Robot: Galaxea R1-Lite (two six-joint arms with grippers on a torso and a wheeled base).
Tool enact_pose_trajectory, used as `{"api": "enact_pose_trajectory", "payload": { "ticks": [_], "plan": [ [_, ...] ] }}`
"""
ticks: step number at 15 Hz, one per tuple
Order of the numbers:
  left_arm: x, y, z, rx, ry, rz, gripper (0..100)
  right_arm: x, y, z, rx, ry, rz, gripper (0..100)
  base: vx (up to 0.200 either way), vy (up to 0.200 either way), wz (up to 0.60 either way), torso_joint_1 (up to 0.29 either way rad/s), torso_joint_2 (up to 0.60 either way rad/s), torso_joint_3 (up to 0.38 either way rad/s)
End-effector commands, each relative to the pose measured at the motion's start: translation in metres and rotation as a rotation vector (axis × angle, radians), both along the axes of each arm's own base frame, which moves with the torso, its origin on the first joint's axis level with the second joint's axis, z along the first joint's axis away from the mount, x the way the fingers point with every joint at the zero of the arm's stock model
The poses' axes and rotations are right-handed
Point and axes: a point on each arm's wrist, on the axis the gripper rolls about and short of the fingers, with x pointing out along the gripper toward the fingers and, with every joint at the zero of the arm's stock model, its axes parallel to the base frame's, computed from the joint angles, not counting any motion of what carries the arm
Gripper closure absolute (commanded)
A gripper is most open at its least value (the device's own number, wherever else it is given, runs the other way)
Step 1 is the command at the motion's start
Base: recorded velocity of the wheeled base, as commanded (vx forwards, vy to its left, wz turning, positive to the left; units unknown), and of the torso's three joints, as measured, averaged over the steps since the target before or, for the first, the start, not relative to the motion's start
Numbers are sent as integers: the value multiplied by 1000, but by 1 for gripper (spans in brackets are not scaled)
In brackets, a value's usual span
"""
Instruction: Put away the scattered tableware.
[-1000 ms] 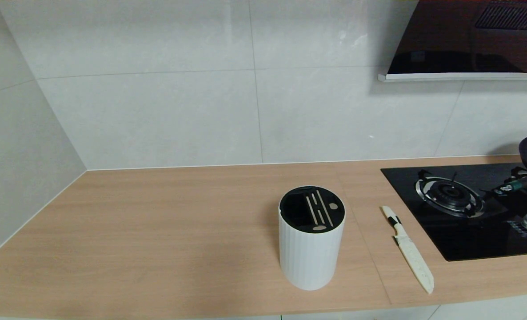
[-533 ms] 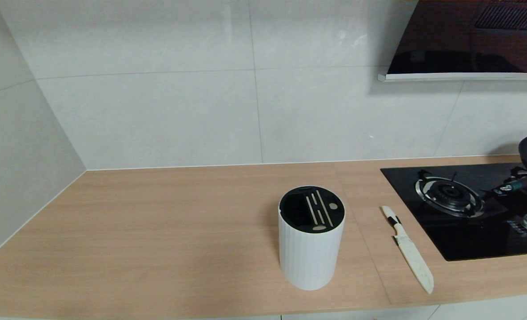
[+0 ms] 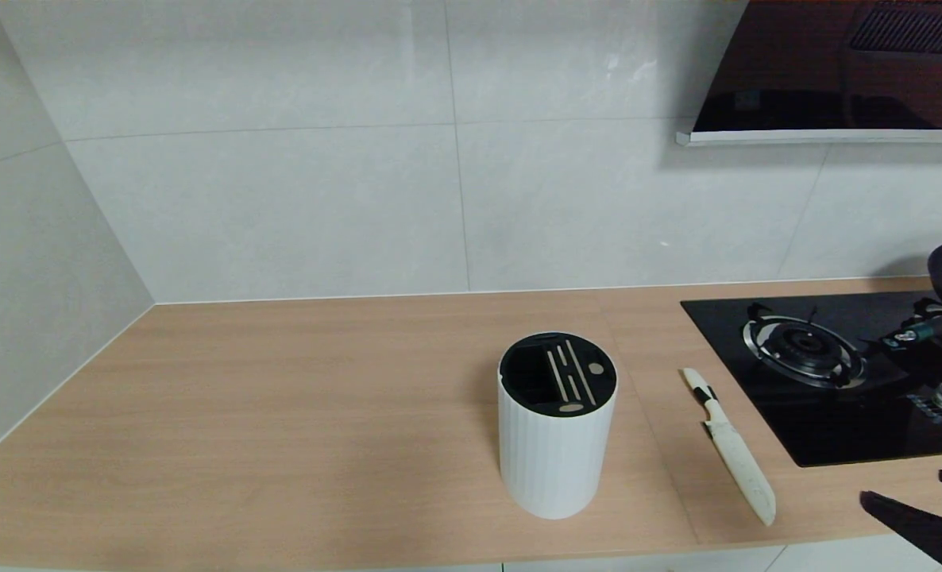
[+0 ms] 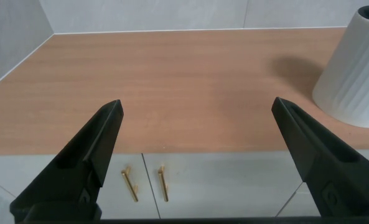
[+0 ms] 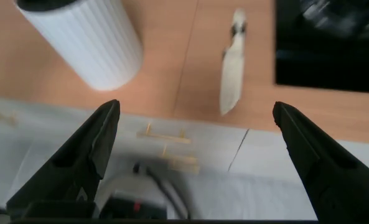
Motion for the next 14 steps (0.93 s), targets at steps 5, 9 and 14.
{"api": "enact_pose_trajectory", "payload": {
  "ticks": [5, 9, 14],
  "plan": [
    [0, 0, 0, 0, 1, 1, 0, 133, 20, -73, -98, 194, -43, 0, 0, 0, 0, 0, 0, 0],
    [0, 0, 0, 0, 1, 1, 0, 181, 26, -111, -118, 172, -57, 0, 0, 0, 0, 0, 0, 0],
    [0, 0, 0, 0, 1, 1, 0, 203, 23, -140, -117, 161, -83, 0, 0, 0, 0, 0, 0, 0]
  ]
}}
